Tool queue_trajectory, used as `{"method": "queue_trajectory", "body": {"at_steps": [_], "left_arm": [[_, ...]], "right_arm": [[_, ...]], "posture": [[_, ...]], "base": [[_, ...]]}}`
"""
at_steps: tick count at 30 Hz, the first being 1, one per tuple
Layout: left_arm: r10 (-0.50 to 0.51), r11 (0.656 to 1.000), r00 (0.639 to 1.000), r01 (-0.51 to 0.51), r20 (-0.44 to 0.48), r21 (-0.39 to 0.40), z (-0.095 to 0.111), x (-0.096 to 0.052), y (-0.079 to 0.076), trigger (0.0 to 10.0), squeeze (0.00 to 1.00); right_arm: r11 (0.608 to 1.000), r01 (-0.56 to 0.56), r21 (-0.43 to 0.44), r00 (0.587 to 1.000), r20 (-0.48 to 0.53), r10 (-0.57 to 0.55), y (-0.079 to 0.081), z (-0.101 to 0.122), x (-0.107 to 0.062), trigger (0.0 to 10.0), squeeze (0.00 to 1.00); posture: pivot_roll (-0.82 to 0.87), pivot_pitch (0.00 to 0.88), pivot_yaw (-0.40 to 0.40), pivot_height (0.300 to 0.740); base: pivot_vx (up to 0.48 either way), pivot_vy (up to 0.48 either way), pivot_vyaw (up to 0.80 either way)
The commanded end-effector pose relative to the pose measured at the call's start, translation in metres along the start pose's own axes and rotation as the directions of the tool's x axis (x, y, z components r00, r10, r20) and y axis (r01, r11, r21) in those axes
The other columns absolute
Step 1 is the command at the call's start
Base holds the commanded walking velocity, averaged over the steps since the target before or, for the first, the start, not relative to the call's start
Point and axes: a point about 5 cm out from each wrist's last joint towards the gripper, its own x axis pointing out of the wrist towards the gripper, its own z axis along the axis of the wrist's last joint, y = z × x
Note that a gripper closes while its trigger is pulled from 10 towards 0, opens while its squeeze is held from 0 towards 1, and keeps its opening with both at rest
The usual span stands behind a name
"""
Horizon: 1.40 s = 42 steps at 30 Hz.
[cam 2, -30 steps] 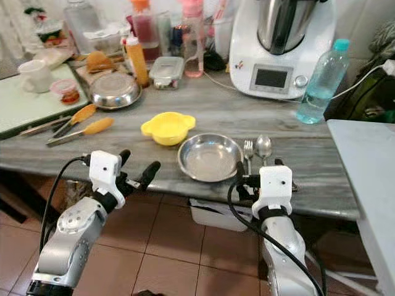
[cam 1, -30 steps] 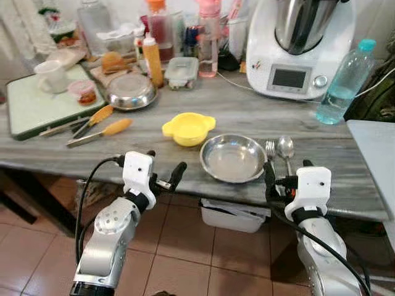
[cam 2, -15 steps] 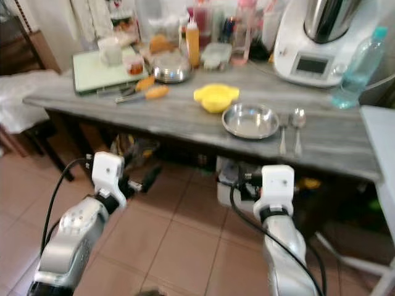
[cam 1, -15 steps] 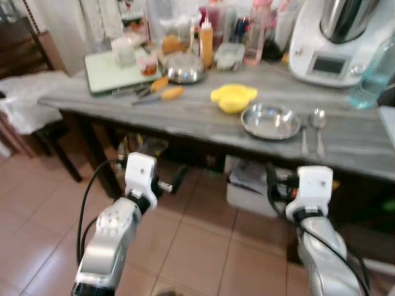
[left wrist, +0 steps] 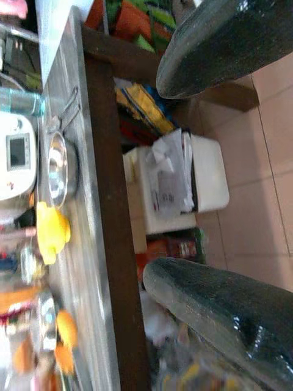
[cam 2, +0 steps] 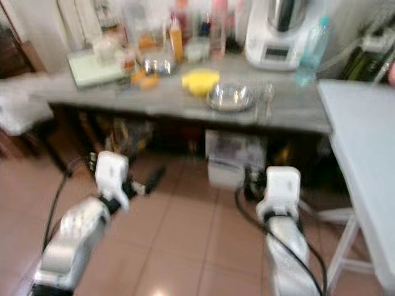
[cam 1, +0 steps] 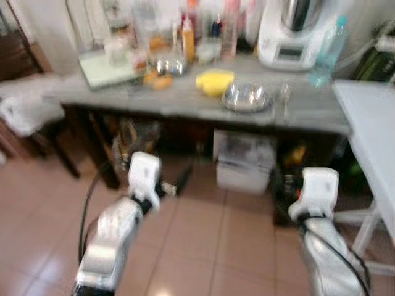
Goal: Setting the table
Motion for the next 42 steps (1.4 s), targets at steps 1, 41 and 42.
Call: {"method": "queue_trajectory", "body": {"at_steps": [1, 41, 42], "left_arm": [[0.027, 1.000, 1.000, -0.027, -0.002, 0.001, -0.002, 0.002, 0.003, 10.0, 0.00], [-0.053, 0.998, 0.998, 0.054, 0.029, -0.037, -0.005, 0.016, -0.013, 10.0, 0.00], [-0.056, 0.998, 0.998, 0.057, 0.028, -0.038, -0.005, 0.016, -0.014, 10.0, 0.00]], "right_arm": [[1.000, 0.013, -0.005, 1.000, 0.011, -0.013, -0.003, 0.003, 0.003, 10.0, 0.00], [0.999, 0.045, -0.015, 0.998, 0.039, -0.045, -0.003, 0.008, 0.009, 10.0, 0.00], [0.999, 0.047, -0.015, 0.998, 0.040, -0.046, -0.003, 0.008, 0.009, 10.0, 0.00]], "posture": [[-0.10, 0.004, 0.066, 0.740], [-0.11, 0.000, 0.080, 0.740], [-0.11, 0.000, 0.081, 0.740]], "base": [[0.000, 0.000, 0.00], [0.000, -0.267, -0.15], [0.000, -0.416, 0.00]]}}
